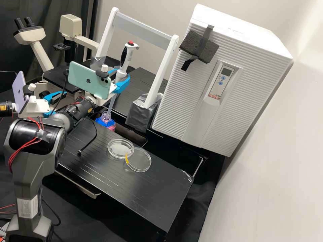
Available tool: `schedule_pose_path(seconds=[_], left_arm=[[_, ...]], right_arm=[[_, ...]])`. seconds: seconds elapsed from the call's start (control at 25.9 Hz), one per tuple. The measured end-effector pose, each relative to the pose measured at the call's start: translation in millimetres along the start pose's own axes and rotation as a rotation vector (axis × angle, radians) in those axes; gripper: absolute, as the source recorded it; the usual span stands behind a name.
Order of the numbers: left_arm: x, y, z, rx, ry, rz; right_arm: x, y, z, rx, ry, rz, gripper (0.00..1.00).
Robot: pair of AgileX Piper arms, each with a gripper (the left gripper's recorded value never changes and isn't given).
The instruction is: Use the pipette
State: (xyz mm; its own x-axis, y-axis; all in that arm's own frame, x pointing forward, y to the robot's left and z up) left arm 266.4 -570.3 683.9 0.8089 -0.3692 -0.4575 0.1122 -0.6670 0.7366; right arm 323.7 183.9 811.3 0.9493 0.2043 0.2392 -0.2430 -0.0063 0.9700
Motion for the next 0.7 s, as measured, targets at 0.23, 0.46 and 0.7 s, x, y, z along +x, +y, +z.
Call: schedule_pose_path(seconds=[0.23,0.46,0.7], left_arm=[[-1.5,-1.6,-2.2,-0.001,0.007,-0.005],[-1.7,-1.4,-3.4,-0.001,0.011,-0.002],[-2.0,-1.5,-4.3,-0.002,0.014,-0.001]], right_arm=[[-7,-5.9,3.5,0.063,-0.027,0.034,0.00],[-12,-15.1,7.0,0.075,-0.061,0.023,0.00],[-16,-23.1,10.5,0.063,-0.069,0.004,0.00]])
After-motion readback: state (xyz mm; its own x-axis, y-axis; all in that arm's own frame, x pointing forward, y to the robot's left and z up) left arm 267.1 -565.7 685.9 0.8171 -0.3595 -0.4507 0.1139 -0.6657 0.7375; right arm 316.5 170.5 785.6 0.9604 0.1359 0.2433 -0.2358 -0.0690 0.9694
